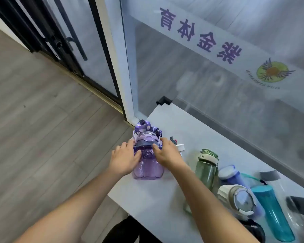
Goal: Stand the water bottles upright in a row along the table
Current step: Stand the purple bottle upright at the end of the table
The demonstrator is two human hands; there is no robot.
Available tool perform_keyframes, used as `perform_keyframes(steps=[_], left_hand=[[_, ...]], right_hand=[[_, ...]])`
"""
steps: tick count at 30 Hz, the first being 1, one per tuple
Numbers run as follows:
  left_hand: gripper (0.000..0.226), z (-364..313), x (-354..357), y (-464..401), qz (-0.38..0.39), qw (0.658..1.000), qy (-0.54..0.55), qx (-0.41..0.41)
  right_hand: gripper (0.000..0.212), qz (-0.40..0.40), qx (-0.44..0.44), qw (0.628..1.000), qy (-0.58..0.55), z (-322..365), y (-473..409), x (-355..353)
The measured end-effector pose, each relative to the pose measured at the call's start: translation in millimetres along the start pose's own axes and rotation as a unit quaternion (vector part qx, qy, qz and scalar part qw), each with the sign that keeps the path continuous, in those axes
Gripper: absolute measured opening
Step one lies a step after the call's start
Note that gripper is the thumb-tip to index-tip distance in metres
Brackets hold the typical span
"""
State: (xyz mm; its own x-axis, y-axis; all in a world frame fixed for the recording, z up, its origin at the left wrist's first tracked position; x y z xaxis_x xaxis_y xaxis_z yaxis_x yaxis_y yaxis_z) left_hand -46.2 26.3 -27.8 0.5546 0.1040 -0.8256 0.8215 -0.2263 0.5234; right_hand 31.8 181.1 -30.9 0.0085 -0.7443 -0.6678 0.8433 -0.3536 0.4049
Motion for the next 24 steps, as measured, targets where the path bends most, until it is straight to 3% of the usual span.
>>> perform_keyframes(steps=[3,5,8,10,15,20,24], left_hand=[[0.052,3.4,14.1,-15.7,0.107,0.985,0.121,-0.059],[0.049,4.2,19.0,-19.6,0.171,0.952,0.233,-0.104],[0.02,4.9,19.9,-22.1,0.199,0.912,0.331,-0.14],[0.017,2.5,20.5,-21.2,0.223,0.891,0.367,-0.145],[0.016,2.2,12.4,-20.3,0.197,0.885,0.405,-0.119],[0.005,-3.2,-13.3,-20.6,0.116,0.875,0.463,-0.079],[0.046,-6.3,-30.2,-14.1,0.083,0.861,0.497,-0.066]], right_hand=[[0.05,0.021,0.035,0.999,-0.033,-7.6,-13.7,2.6],[0.046,0.035,0.044,0.997,-0.056,-7.8,-20.9,3.5],[0.04,0.048,0.074,0.988,-0.127,-9.3,-25.2,5.7],[0.044,0.037,0.1,0.975,-0.196,-11.9,-25.0,5.4],[0.032,-0.019,0.087,0.941,-0.326,-9.8,-15.6,2.6],[0.056,-0.086,0.024,0.91,-0.406,1.3,1.9,-14.0],[0.049,-0.111,-0.013,0.906,-0.409,10.1,14.7,-16.5]])
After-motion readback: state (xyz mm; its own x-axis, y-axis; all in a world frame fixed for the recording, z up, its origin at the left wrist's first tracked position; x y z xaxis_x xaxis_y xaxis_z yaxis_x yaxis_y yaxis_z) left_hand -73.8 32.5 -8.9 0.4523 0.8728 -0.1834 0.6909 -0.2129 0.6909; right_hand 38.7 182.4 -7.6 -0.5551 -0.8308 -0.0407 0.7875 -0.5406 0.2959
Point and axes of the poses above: each hand's wrist, its own y-axis away from the middle knuckle, its own x-axis out of the palm, z = x × y, the point moved 6 cm from there along -y, towards the middle knuckle, and after that the axes turned 13 degrees about -x, right-handed, at the moved point
